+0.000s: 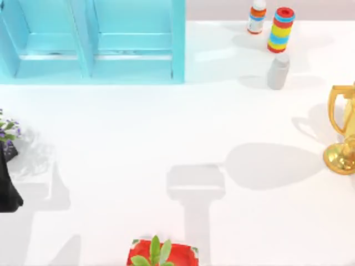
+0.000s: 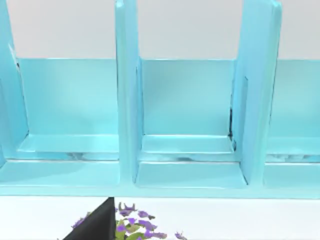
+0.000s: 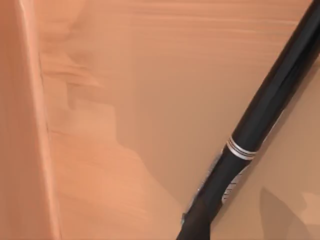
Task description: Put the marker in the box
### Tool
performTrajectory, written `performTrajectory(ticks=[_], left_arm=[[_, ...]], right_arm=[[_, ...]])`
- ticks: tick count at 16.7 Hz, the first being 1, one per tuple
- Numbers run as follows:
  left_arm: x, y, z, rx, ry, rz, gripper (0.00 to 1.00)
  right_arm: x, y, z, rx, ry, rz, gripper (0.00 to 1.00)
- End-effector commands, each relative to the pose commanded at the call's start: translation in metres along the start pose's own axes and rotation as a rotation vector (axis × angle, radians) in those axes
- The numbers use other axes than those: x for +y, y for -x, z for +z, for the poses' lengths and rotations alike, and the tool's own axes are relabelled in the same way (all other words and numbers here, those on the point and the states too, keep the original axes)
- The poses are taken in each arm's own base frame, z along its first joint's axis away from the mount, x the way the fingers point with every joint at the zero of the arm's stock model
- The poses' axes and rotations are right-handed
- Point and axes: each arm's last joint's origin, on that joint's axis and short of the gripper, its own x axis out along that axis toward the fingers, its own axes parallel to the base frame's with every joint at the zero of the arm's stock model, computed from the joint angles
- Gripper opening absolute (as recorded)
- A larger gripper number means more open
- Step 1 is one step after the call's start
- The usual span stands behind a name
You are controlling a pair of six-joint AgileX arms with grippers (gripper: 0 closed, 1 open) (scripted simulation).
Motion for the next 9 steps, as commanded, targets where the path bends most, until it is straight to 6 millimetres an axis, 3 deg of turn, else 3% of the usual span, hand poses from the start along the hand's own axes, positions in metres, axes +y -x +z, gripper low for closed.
performTrajectory(ticks=[3, 9], left_arm=[[0.0000, 0.0000, 0.0000, 0.000, 0.000, 0.000, 1.00], [0.0000, 0.0000, 0.0000, 0.000, 0.000, 0.000, 1.00]], right_arm=[[0.0000, 0.0000, 0.0000, 0.000, 0.000, 0.000, 0.98], [0.0000, 0.0000, 0.0000, 0.000, 0.000, 0.000, 1.00]])
